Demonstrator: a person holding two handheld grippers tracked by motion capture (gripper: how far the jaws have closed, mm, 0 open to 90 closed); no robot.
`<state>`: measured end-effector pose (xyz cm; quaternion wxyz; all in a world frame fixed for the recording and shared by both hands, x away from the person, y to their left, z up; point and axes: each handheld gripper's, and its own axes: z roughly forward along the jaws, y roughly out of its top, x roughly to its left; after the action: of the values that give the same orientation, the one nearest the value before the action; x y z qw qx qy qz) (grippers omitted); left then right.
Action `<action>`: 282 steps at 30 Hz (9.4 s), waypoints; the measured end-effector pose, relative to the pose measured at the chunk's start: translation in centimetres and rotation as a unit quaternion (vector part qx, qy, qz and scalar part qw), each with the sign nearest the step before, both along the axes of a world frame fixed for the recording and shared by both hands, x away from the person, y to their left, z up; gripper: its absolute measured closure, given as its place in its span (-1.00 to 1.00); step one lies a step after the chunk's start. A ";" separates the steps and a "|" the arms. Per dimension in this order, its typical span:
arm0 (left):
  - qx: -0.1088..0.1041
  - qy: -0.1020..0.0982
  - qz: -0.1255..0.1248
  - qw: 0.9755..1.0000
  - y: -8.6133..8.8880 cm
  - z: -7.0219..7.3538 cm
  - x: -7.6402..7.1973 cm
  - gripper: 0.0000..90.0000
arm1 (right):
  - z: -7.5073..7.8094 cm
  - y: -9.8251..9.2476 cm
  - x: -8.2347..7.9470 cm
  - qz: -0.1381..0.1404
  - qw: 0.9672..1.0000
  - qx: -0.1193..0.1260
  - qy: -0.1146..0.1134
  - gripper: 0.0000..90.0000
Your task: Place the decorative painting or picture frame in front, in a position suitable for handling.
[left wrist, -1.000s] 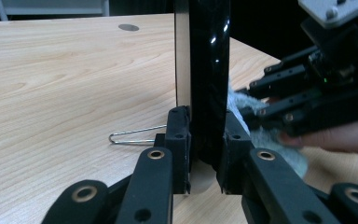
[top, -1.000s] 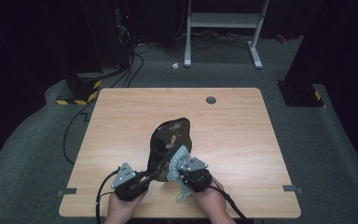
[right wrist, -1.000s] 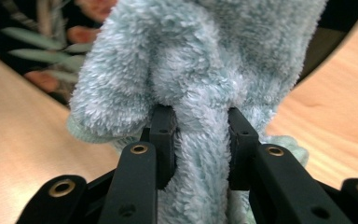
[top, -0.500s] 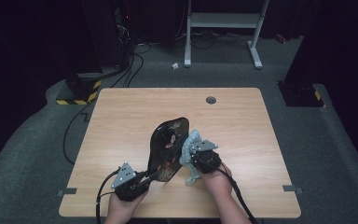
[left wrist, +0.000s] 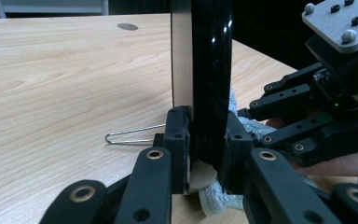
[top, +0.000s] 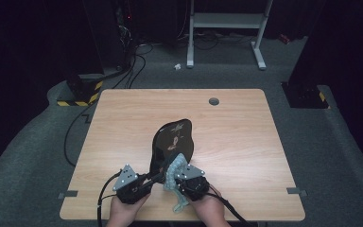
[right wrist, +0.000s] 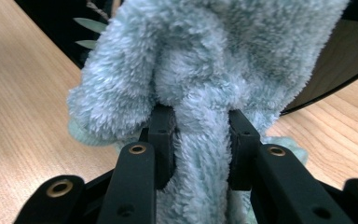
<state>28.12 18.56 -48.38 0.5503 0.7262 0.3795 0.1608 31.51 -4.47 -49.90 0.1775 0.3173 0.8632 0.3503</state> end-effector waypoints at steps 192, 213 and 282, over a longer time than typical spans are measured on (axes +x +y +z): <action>-0.024 0.021 0.005 0.999 0.2 0.9 0.4 0.66 | -1.2 0.8 -1.8 0.008 0.999 0.038 0.034 0.52; -0.015 0.029 0.003 0.999 0.2 1.2 0.5 0.67 | -1.2 -2.5 4.0 -0.073 0.996 0.032 0.030 0.52; -0.012 0.006 0.002 1.000 -0.1 5.3 2.0 0.33 | -0.5 -3.0 3.5 -0.063 0.998 0.026 0.010 0.51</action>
<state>30.16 18.49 -43.04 0.5564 0.7196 0.3862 0.1532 35.05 -7.52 -50.37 0.1817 0.3790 0.8339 0.3577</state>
